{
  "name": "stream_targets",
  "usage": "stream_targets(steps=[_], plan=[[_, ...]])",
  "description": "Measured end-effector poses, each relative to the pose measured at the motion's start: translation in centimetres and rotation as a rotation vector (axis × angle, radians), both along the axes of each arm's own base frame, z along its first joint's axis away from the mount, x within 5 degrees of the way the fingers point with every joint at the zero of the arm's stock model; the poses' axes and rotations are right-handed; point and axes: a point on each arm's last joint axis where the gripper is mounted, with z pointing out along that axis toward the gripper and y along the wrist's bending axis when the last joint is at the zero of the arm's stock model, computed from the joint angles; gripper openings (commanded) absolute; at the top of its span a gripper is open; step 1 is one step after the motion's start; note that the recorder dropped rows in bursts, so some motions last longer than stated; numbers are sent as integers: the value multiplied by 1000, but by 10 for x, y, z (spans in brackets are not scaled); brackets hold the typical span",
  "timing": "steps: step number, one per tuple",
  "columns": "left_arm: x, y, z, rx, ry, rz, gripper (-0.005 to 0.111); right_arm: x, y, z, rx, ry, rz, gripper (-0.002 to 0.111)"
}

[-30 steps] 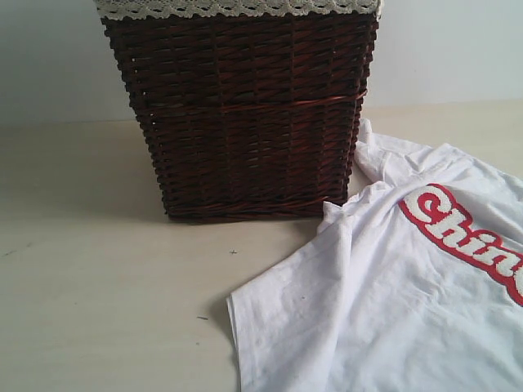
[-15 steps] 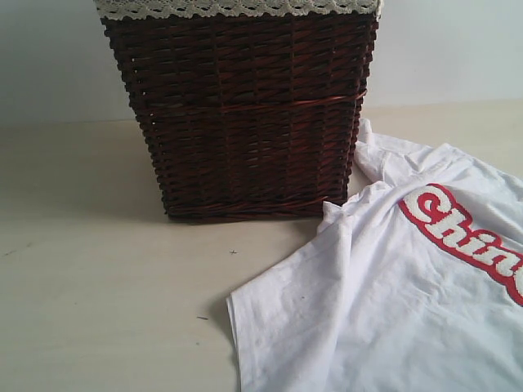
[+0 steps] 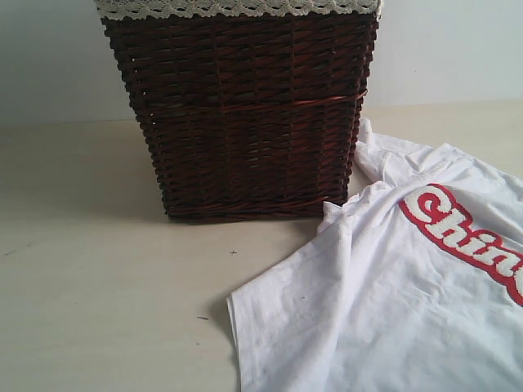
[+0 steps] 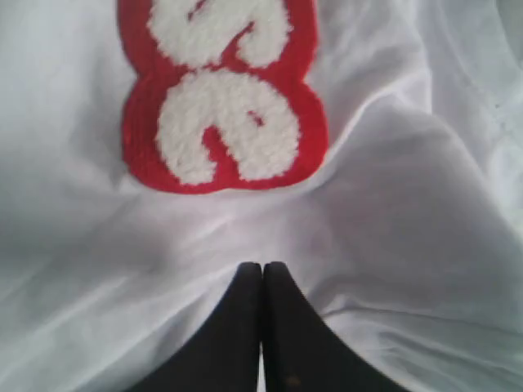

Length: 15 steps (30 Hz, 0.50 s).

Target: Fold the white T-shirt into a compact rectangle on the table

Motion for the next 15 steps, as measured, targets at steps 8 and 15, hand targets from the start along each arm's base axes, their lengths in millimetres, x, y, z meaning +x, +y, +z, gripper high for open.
stream_targets(steps=[8, 15], plan=[[0, 0, 0, 0, 0, 0, 12, 2, -4, -18, 35, 45, -66, 0], [0, 0, 0, 0, 0, 0, 12, 2, 2, -23, 112, 93, 18, 0]])
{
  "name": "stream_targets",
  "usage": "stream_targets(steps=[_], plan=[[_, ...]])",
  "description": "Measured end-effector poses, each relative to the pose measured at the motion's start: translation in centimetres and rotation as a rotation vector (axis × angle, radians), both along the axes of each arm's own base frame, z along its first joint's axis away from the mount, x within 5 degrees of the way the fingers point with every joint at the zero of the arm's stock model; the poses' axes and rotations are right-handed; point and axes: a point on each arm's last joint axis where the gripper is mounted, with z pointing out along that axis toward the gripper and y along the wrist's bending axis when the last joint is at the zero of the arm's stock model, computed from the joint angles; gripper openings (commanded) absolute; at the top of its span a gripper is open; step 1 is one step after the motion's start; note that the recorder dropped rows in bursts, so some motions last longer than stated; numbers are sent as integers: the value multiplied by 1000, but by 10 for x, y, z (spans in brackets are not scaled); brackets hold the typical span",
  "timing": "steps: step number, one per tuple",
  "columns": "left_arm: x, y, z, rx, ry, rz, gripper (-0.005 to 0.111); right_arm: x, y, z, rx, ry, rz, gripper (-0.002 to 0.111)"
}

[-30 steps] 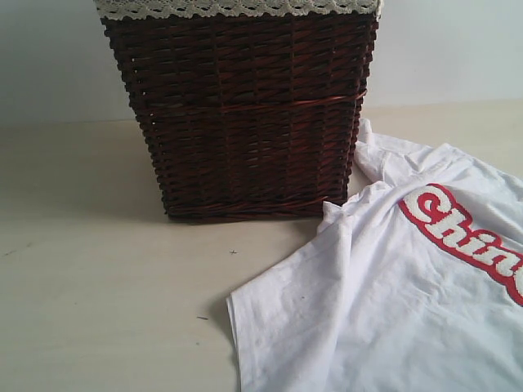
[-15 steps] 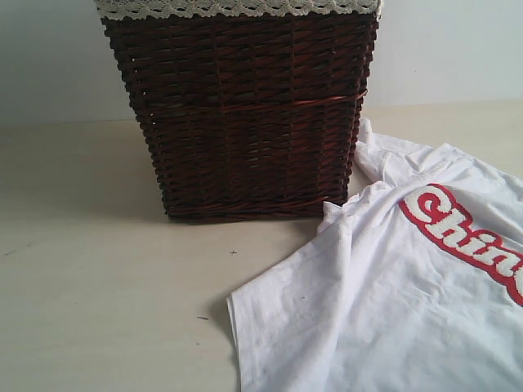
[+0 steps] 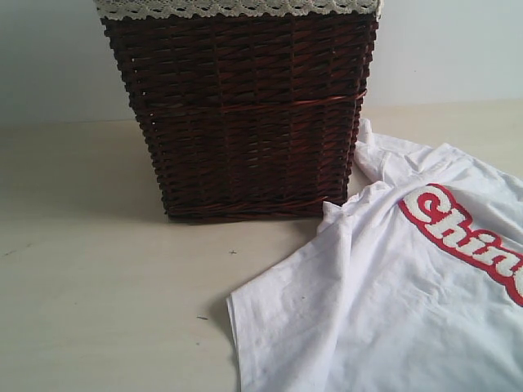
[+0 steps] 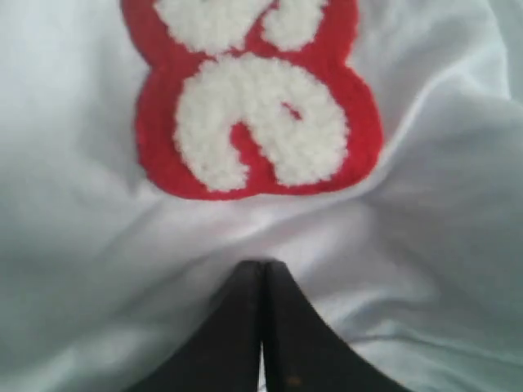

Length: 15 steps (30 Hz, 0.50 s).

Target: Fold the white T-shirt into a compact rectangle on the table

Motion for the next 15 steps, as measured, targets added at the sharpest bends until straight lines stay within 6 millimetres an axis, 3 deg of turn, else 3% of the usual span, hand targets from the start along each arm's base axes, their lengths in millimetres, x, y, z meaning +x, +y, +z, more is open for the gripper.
stream_targets(steps=[8, 15], plan=[[0, 0, 0, 0, 0, 0, 12, -10, 24, 4, 214, 61, 121, 0], [0, 0, 0, 0, 0, 0, 12, -11, 27, 30, 169, -43, 13, 0]])
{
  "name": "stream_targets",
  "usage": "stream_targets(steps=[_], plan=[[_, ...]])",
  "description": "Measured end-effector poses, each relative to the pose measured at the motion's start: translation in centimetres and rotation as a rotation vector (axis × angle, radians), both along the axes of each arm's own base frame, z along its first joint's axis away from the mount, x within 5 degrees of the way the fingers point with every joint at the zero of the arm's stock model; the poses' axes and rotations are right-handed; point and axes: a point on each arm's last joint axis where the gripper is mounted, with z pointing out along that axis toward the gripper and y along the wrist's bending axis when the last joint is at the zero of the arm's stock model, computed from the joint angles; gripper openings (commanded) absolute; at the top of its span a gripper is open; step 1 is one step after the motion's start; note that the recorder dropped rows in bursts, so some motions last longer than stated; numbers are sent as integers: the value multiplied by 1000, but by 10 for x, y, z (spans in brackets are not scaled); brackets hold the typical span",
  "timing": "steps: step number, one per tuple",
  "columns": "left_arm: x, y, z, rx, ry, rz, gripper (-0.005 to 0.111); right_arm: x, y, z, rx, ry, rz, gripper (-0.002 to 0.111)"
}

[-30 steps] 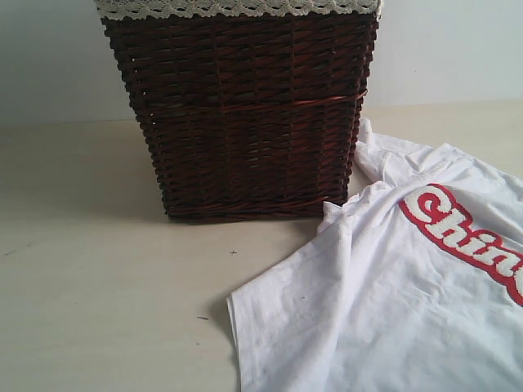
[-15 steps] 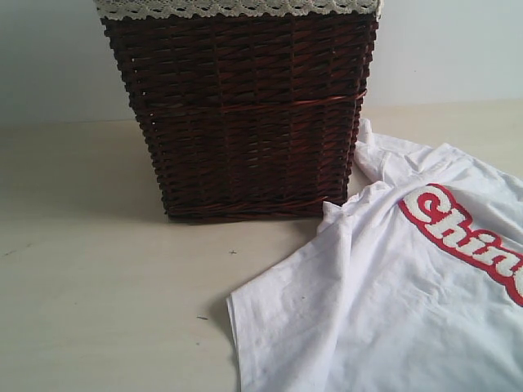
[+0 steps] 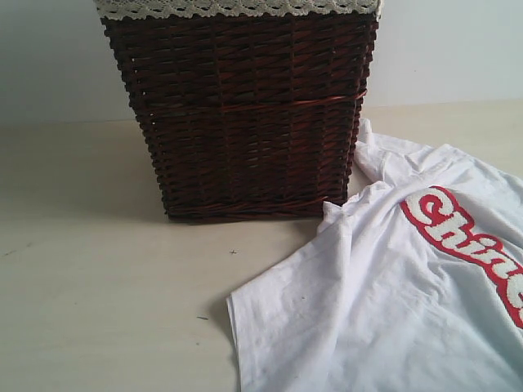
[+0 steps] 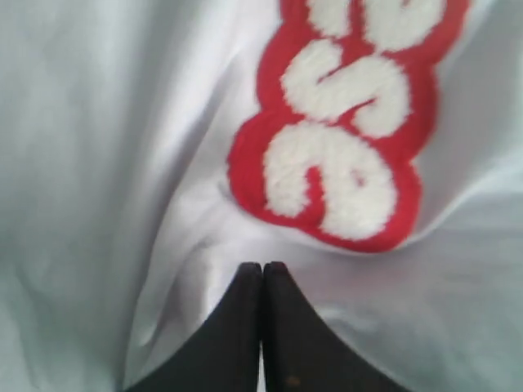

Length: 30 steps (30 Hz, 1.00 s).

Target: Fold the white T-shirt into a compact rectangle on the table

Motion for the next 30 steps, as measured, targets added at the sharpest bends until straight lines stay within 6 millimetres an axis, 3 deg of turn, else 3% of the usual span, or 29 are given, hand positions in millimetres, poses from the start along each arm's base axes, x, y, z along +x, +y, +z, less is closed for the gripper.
stream_targets(steps=[5, 9, 11, 15, 25, 30], plan=[[0, 0, 0, 0, 0, 0, 12, 1, 5, 33, -62, -194, -89, 13], [0, 0, 0, 0, 0, 0, 12, 7, 1, 40, -74, -295, -173, 21], [0, 0, 0, 0, 0, 0, 12, 14, -6, 36, -52, -322, -266, 17], [0, 0, 0, 0, 0, 0, 12, 35, -25, 17, 8, -290, -398, 0], [0, 0, 0, 0, 0, 0, 12, 65, -53, -40, 114, -98, -488, 0], [0, 0, 0, 0, 0, 0, 12, 77, -63, -44, 121, -106, -500, 0]])
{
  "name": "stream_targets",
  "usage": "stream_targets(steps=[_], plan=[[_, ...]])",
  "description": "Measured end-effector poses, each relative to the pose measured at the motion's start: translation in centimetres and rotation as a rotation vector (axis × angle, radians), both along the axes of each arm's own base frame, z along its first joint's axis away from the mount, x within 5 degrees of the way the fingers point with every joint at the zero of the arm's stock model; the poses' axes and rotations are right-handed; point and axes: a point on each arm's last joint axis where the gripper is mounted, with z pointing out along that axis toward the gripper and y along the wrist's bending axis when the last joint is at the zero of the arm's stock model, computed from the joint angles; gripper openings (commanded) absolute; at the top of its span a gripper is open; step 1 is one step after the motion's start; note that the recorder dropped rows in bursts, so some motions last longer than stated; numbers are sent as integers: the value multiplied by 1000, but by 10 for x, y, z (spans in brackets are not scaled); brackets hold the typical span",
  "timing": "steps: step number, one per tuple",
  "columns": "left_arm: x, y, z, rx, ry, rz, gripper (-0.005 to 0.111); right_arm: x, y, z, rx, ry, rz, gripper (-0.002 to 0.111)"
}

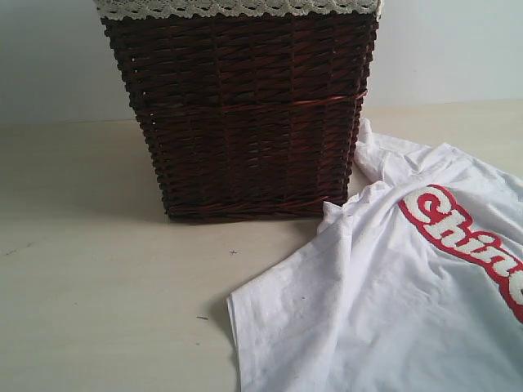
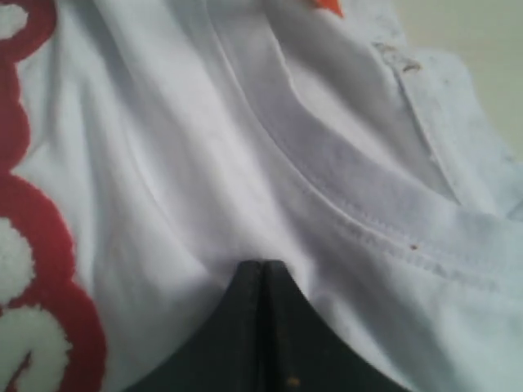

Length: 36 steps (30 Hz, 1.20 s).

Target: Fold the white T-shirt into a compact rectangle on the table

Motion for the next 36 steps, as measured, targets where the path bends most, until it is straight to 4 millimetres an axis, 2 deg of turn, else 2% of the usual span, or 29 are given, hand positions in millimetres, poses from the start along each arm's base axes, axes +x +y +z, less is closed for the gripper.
stream_targets(steps=[5, 8, 10, 15, 19, 21, 24, 27, 29, 31, 34, 36], plan=[[0, 0, 0, 0, 0, 0, 12, 9, -10, 0, -29, -4, -32, 0], [0, 0, 0, 0, 0, 0, 12, 8, -14, 10, -82, -9, -59, 0], [0, 0, 0, 0, 0, 0, 12, 8, -15, 24, -109, -45, -86, 0], [0, 0, 0, 0, 0, 0, 12, 6, -6, 86, -134, -253, -137, 0], [0, 0, 0, 0, 0, 0, 12, -4, 19, 151, 2, -534, -193, 0], [0, 0, 0, 0, 0, 0, 12, -12, 36, 182, 92, -682, -211, 4], [0, 0, 0, 0, 0, 0, 12, -29, 73, 224, 144, -859, -134, 19], [0, 0, 0, 0, 0, 0, 12, -59, 118, 255, 125, -1004, 30, 40], [0, 0, 0, 0, 0, 0, 12, -84, 143, 259, 96, -1057, 152, 52], [0, 0, 0, 0, 0, 0, 12, -112, 163, 255, 58, -1108, 271, 60], [0, 0, 0, 0, 0, 0, 12, -142, 170, 236, -106, -1122, 375, 64], [0, 0, 0, 0, 0, 0, 12, -152, 167, 223, -208, -1110, 371, 63]])
